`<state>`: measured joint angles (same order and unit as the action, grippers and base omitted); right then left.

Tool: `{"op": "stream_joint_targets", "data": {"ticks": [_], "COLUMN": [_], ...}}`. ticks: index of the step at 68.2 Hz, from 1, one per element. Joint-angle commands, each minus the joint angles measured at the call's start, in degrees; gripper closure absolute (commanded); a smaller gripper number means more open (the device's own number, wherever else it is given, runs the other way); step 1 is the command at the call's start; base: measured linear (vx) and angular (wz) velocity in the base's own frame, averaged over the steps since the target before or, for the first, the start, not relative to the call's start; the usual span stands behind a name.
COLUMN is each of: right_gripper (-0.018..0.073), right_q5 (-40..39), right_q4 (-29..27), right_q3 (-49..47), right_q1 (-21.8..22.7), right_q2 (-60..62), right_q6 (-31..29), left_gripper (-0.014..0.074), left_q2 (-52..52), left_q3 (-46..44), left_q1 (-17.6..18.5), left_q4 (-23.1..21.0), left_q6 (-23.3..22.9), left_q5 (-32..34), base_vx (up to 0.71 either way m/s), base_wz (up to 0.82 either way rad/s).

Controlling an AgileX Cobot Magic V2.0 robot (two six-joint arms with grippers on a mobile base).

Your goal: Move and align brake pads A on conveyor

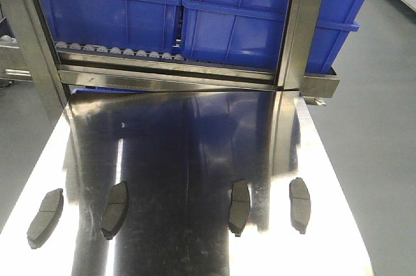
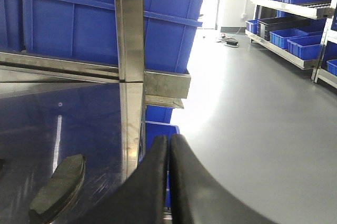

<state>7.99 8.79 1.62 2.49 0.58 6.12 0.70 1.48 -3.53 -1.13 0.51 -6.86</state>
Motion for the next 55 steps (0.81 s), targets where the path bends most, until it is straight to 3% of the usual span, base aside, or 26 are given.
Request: {"op": "stream_joint_targets", "data": {"ticks": [1, 14, 20, 24, 29, 37, 45, 55], "right_gripper": [0.0571, 0.0571, 0.0571, 0.0571, 0.0571, 0.0571, 0.0571, 0.0571], "right_q5": [-4.35, -4.35, -4.35, -4.35, -4.35, -4.35, -4.35, -4.35], "right_q4": [0.13, 0.13, 0.13, 0.13, 0.13, 0.13, 0.13, 0.13], "right_q3": [0.71, 0.71, 0.71, 0.71, 0.71, 0.71, 0.71, 0.71], "right_q1": [-0.01, -0.01, -0.01, -0.01, -0.01, -0.01, -0.01, -0.01], "right_q2": [0.75, 0.75, 0.75, 0.75, 0.75, 0.75, 0.75, 0.75], "right_q6": [-0.06, -0.06, -0.06, -0.06, -0.06, -0.06, -0.06, -0.06], "left_gripper": [0.0602, 0.0602, 0.0602, 0.0602, 0.0602, 0.0602, 0.0602, 0.0602], "left_q2": [0.84, 0.84, 0.84, 0.84, 0.73, -1.52, -7.44, -17.28], "left_q3": [0.99, 0.41, 0.35, -0.11, -2.44, -7.90, -14.70, -24.25], "left_q1": [0.02, 0.02, 0.02, 0.02, 0.02, 0.02, 0.02, 0.02], "left_q4": [-0.56, -0.56, -0.64, -0.75, -0.54, -0.54, -0.54, -0.54], "left_q6": [-0.01, -0.01, -0.51, -3.31, -6.41, -6.49, -6.46, -5.29], "left_q5": [4.69, 6.86, 12.66, 16.59, 16.77, 15.58, 10.43, -4.05], "base_vx": [0.00, 0.00, 0.00, 0.00, 0.00, 0.00, 0.00, 0.00], "base_wz": [0.00, 0.00, 0.00, 0.00, 0.00, 0.00, 0.00, 0.00]}}
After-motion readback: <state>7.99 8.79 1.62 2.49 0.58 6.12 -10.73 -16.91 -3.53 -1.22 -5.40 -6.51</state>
